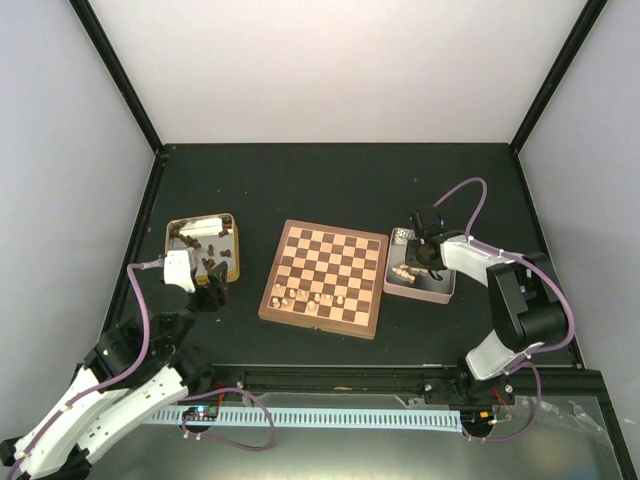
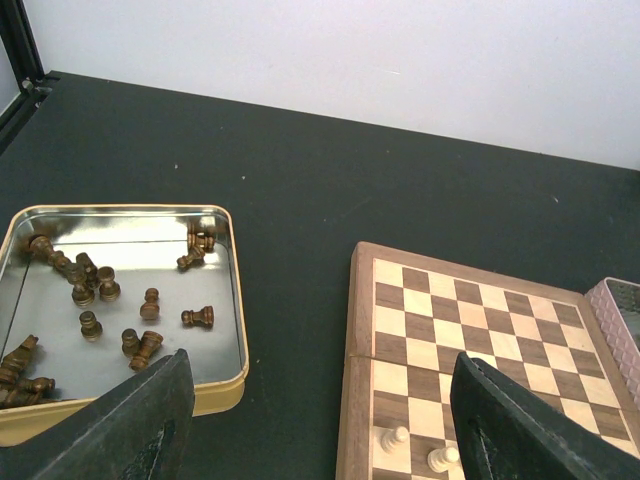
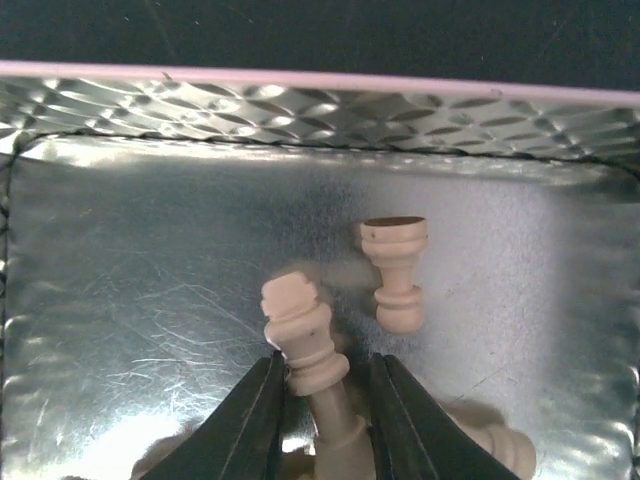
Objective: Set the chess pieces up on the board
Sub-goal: Pick up the chess piece from the storage box.
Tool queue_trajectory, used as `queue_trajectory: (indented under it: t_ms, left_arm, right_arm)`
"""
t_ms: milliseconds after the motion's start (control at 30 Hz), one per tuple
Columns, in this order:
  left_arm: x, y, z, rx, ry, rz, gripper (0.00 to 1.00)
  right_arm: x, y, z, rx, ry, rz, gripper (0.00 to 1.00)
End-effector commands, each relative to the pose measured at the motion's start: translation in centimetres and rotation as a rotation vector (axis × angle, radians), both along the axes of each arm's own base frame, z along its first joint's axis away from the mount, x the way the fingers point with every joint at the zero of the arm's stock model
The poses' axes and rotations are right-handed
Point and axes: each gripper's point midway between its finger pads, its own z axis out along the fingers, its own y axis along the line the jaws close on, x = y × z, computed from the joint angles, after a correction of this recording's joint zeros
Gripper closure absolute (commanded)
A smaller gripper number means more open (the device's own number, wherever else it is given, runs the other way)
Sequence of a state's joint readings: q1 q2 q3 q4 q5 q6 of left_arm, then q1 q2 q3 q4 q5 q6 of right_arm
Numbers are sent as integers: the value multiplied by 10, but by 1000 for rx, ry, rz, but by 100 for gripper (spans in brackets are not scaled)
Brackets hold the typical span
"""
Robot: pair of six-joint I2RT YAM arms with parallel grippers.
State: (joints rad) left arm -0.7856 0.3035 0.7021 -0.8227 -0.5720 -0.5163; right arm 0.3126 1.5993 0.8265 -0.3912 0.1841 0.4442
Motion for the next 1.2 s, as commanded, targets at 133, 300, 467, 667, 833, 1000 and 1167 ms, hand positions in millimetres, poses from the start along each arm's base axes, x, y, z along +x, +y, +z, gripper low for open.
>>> queue_trajectory:
  t_ms: [133, 300, 467, 667, 833, 1000, 1167]
  left_arm:
    - [1, -1, 0, 7, 7, 1, 28]
    - [1, -2, 0, 6, 8, -4, 28]
    - [2, -8, -1, 5, 10, -30, 28]
    - [4, -24, -3, -1, 28, -98, 27]
    - [3, -63, 1, -95, 39, -258, 25]
    - [1, -105, 13, -219, 44, -421, 24]
    - [0, -134, 27, -333, 59, -523, 24]
  right_arm:
    - [0, 0, -4, 5, 31, -12, 84]
    - [3, 2, 2, 18, 2, -9, 94]
    - [13, 11, 37, 91, -142, 20, 95]
    - [13, 29, 80, 216, -311, 96, 95]
    - [-2, 74, 118, 379, -425, 300, 95]
    - [-46, 149, 156, 609, -469, 672, 93]
    - [-93, 209, 181, 688, -514, 961, 93]
